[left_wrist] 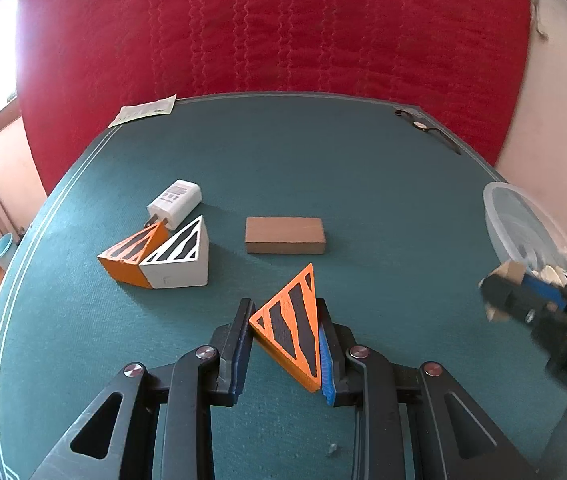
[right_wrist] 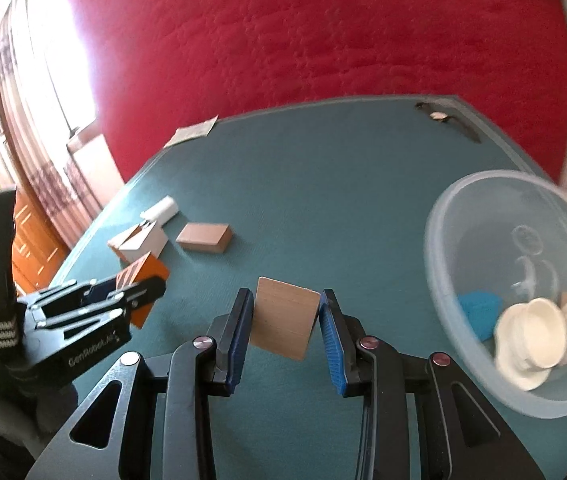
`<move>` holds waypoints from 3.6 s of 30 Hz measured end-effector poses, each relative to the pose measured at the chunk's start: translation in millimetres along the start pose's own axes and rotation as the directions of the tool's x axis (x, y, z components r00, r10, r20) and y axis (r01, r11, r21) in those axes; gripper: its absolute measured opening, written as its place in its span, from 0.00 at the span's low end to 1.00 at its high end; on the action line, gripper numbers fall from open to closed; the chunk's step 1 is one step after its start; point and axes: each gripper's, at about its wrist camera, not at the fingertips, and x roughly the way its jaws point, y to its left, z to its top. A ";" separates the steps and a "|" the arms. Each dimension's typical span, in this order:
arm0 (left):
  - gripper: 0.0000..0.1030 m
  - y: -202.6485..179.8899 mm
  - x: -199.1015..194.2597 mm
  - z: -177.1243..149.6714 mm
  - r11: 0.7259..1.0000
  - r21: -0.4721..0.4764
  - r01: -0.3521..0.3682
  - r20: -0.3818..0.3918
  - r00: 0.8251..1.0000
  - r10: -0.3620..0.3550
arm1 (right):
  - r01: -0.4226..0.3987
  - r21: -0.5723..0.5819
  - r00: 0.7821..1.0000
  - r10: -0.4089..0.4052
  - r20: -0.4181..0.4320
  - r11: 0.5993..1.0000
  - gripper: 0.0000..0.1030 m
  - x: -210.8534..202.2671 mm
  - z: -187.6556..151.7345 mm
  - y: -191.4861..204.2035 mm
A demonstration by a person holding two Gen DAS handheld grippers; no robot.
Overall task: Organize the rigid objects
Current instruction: 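Carry the tan block into the basin and open the right gripper while the left lifts the triangle, then lower the orange striped triangle into the basin and open the left gripper, then withdraw both open tools from the basin toward the remaining blocks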
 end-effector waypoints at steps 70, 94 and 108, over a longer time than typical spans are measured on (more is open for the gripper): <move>0.29 -224.0 27.5 35.6 0.916 0.345 0.204 -0.032 0.978 -0.206 | 0.445 0.368 0.840 -0.523 0.144 0.816 0.51 -79.2 -7.5 -190.2; 0.99 -207.1 12.4 36.3 0.950 0.310 0.043 0.124 0.989 -0.086 | 0.496 0.398 0.792 -0.590 0.157 0.772 0.59 -80.4 -5.6 -192.0; 0.99 -167.5 18.3 36.2 0.977 0.211 -0.032 0.113 0.994 0.008 | 0.502 0.342 0.781 -0.586 0.215 0.794 0.64 -76.0 -5.6 -171.5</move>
